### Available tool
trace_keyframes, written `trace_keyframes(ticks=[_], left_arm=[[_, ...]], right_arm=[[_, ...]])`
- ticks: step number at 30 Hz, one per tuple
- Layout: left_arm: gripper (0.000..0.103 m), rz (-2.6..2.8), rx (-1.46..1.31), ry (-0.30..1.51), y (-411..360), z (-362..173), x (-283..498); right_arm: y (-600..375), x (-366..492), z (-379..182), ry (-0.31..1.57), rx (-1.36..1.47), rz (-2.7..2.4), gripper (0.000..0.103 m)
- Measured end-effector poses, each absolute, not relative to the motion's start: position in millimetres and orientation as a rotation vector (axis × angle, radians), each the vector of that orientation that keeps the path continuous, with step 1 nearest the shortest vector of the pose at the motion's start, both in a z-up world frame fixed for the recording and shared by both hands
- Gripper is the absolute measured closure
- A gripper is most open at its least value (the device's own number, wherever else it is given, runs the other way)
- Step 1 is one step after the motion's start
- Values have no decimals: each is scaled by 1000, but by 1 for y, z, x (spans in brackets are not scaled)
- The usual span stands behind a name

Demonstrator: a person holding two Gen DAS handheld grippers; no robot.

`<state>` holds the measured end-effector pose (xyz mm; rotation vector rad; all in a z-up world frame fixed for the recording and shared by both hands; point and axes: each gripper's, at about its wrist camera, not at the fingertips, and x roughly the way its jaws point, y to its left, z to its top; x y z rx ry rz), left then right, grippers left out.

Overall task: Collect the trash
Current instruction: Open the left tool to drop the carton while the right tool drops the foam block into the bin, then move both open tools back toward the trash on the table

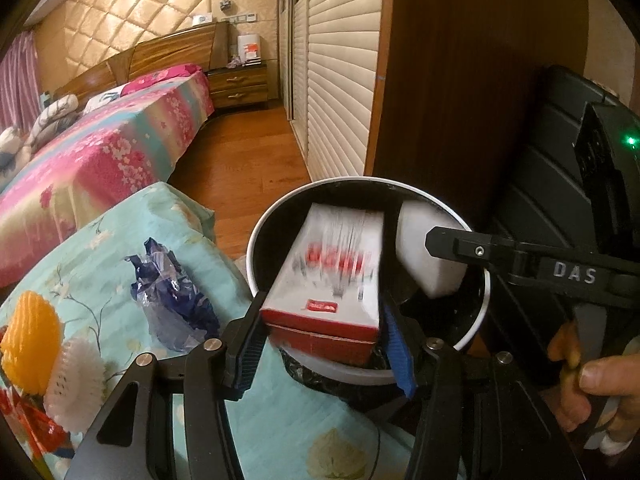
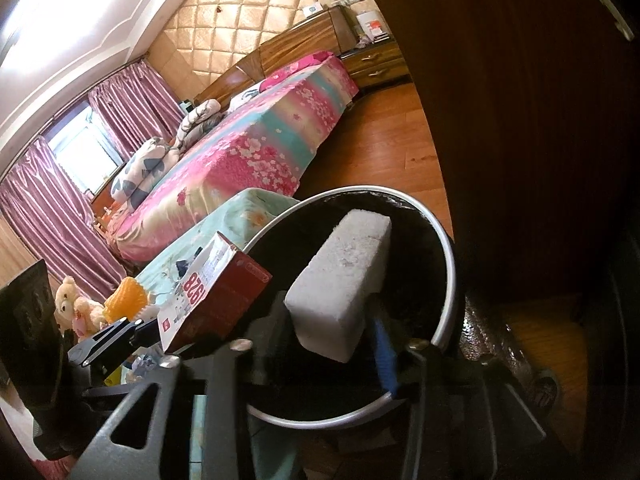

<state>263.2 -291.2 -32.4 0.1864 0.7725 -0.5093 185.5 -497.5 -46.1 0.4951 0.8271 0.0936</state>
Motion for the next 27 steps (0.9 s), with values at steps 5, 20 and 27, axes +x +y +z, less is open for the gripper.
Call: trace_keyframes(ticks=[5,20,27], left_arm=[[37,-484,162,757,-280,-29,253],[32,-365,29,776,-197,-24,195],[32,-283,-14,760,-148,-19,165]], right_arm=[[-499,179,-42,802,514,86,31],[-442,153,-30,759,482,138,13],[-397,144,-29,769,438,206,13]])
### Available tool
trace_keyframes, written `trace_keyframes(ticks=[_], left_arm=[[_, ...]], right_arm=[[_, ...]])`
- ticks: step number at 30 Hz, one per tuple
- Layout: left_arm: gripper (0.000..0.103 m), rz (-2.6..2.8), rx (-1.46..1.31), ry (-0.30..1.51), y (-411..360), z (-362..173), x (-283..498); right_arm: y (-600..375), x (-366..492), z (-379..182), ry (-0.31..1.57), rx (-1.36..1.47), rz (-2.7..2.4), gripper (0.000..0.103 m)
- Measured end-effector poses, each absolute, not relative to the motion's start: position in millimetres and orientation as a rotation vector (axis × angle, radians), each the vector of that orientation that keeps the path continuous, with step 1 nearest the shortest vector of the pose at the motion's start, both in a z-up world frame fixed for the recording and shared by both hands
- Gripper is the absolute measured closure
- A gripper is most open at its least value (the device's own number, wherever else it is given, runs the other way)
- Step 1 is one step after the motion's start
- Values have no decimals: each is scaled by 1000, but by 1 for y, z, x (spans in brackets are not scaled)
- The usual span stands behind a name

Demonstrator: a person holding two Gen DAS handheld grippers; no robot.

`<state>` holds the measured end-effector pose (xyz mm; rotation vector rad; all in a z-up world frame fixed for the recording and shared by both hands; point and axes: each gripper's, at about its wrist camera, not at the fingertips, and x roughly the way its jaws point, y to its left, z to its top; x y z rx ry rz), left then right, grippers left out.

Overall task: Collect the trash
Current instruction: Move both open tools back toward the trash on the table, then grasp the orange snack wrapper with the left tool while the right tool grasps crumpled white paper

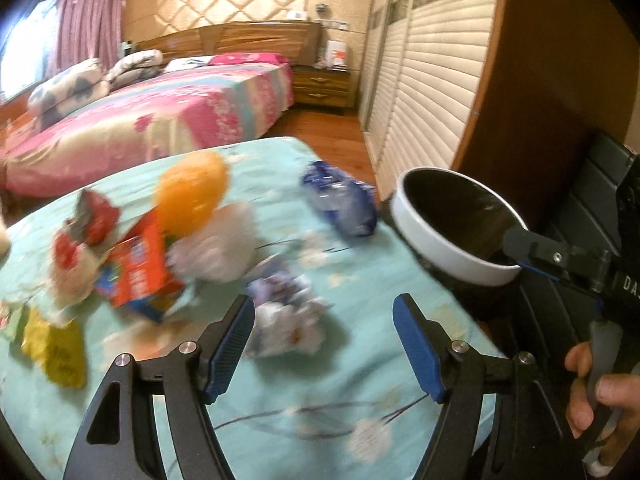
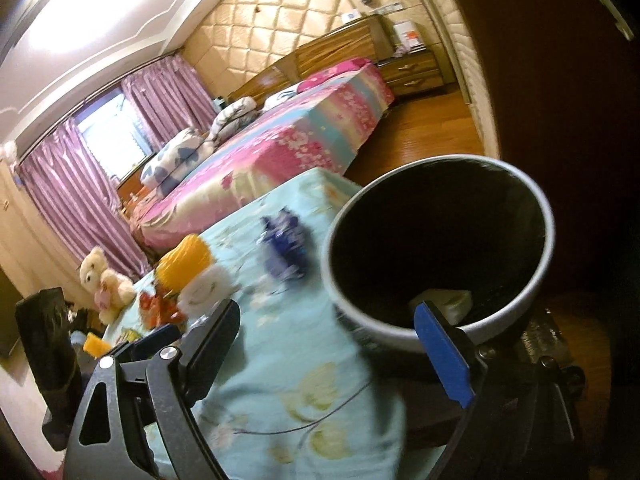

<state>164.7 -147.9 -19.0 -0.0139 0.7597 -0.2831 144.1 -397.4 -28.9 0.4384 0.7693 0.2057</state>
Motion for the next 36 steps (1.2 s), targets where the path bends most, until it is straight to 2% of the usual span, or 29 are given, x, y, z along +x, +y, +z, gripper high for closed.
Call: trace_keyframes(ticks=[11,31,36], left_arm=[[32,-145,-79,785,-78,-25,131],[34,-92,-91,774,-47,-31,159],[42,-98,-92,775,-46,-34,177]], right_arm=[[-341,137,-41,816,403,301,13],[-273,156,-69,870,339,365,13],[-266,164,-72,875,325,373,13]])
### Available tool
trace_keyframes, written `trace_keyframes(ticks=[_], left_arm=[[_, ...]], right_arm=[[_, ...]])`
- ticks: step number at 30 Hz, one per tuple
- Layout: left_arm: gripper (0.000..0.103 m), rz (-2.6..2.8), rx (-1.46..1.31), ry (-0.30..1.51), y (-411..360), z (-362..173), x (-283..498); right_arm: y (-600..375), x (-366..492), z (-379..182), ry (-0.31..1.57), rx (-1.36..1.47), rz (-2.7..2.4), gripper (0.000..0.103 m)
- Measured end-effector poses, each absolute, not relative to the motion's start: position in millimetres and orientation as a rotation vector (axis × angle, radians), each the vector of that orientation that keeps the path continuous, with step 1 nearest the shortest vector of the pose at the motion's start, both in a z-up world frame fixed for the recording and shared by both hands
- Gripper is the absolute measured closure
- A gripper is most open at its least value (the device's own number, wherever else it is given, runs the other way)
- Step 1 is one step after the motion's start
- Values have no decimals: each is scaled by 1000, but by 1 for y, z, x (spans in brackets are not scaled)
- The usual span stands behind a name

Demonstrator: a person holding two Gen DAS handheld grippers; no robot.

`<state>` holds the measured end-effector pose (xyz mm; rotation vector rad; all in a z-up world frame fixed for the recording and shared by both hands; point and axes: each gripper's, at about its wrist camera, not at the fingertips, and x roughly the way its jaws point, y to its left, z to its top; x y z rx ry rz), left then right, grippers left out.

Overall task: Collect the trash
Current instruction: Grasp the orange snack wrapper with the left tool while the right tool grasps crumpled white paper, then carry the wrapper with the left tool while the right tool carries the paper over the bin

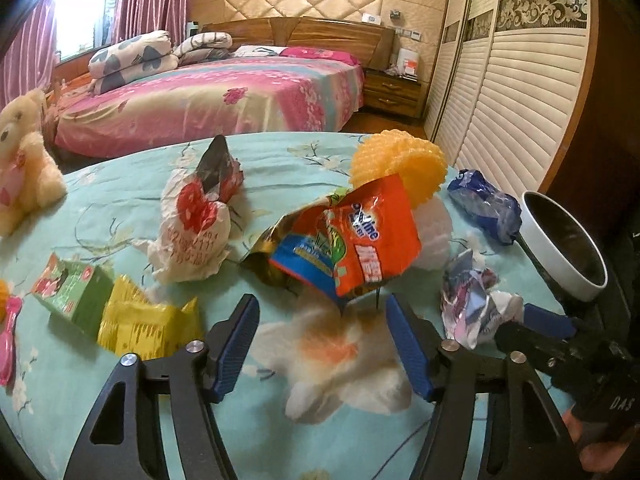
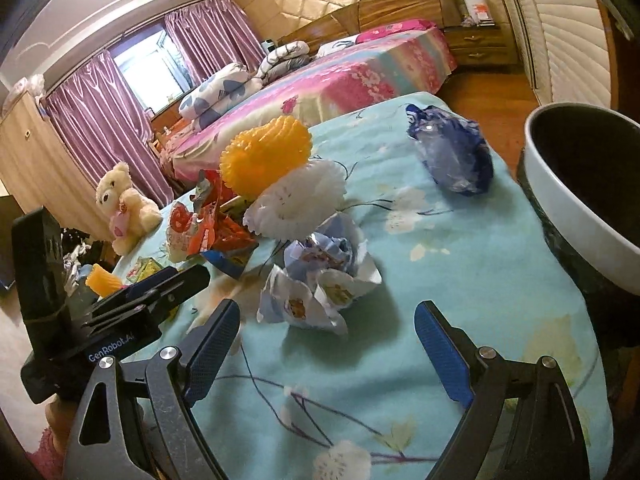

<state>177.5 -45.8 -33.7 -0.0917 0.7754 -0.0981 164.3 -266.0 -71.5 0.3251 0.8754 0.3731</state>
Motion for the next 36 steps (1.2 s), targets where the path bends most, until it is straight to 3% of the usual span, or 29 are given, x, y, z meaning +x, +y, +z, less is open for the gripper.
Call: trace_keyframes(ticks=[3,5,7,9,11,12,16,36], left_arm=[[54,-103,-91,789,-46,-37,187],[75,-126,-108,803,-45,-40,194],[90,-141,-118,813,-45,-42,198],[97,-154,-125,812,-45,-42,200],[101,-158,-117,799,-47,-41,198],[102,-163,-113,792,-47,-39,197],[103,-166,-107,774,-48,-37,189],[103,-310,-88,770,-91,-22,146]], right_arm=[[-264,170,-75,888,330,372,13],[-264,175,-79,903,340,369,13],[-265,175,-79,901,342,366,15],[-265,176,-79,898,336,370,28],[-264,176,-79,906,330,378,51],[-265,176,-79,906,336,381,61],[-268,172,-76,893,349,383,78],[-309,138,-55,828,395,322,84]])
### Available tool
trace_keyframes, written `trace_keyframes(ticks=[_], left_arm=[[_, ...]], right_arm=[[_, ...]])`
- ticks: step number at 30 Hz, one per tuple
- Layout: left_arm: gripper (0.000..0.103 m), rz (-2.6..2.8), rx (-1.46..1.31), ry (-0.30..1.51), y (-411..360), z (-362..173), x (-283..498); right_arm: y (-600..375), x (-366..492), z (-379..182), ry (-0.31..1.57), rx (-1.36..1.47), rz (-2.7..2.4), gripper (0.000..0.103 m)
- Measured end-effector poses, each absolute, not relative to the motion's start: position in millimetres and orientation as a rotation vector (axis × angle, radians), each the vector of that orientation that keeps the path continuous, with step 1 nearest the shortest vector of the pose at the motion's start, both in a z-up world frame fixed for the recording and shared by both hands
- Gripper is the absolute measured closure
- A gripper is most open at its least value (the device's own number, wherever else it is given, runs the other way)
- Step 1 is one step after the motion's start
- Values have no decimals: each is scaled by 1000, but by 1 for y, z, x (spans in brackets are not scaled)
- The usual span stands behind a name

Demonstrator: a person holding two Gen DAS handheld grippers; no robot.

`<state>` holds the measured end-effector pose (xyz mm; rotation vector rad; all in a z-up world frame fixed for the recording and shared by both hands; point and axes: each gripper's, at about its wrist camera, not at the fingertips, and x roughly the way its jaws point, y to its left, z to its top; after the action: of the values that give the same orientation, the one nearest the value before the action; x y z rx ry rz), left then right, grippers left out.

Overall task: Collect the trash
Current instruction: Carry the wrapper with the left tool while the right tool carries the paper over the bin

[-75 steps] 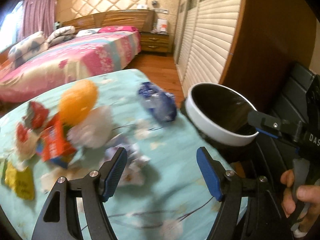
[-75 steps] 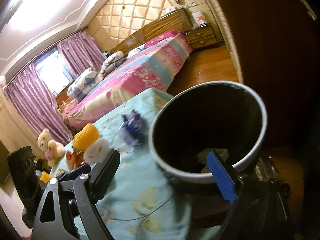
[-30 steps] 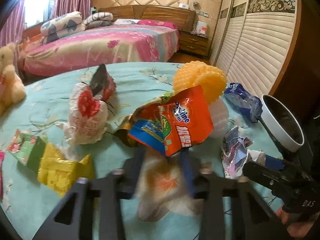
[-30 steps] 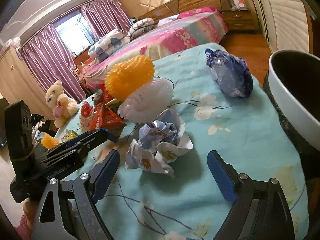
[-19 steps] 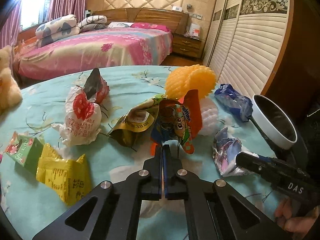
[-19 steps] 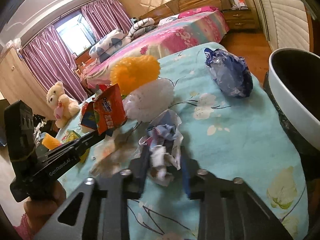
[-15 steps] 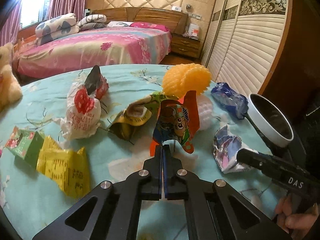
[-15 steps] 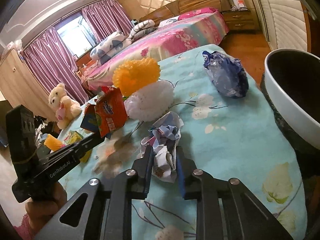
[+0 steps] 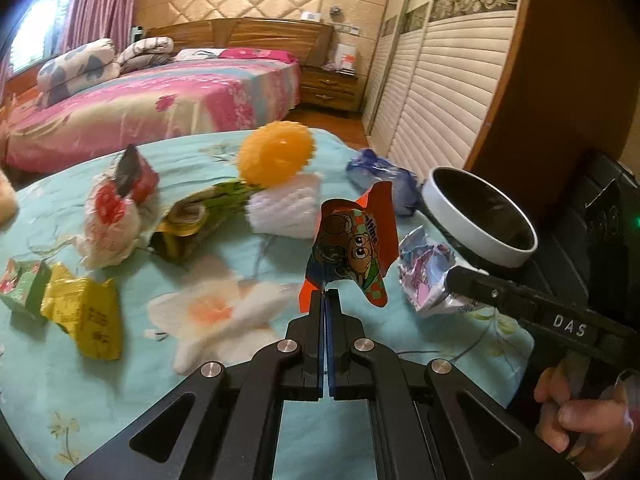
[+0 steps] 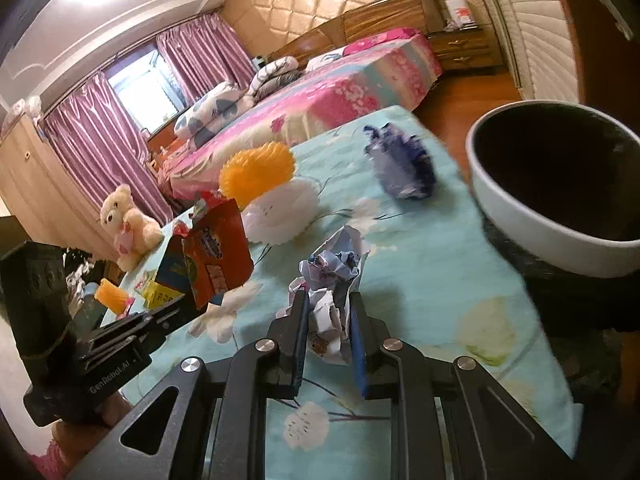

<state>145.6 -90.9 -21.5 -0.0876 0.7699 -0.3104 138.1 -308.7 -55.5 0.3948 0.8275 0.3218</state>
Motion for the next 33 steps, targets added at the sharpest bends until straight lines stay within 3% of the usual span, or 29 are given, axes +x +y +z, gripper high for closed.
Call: trace_keyframes(ticks=[33], left_arm=[[103,-459,21,770,-211,-20,190]], right_arm=[[-420,120,-30,719,456,133,84]])
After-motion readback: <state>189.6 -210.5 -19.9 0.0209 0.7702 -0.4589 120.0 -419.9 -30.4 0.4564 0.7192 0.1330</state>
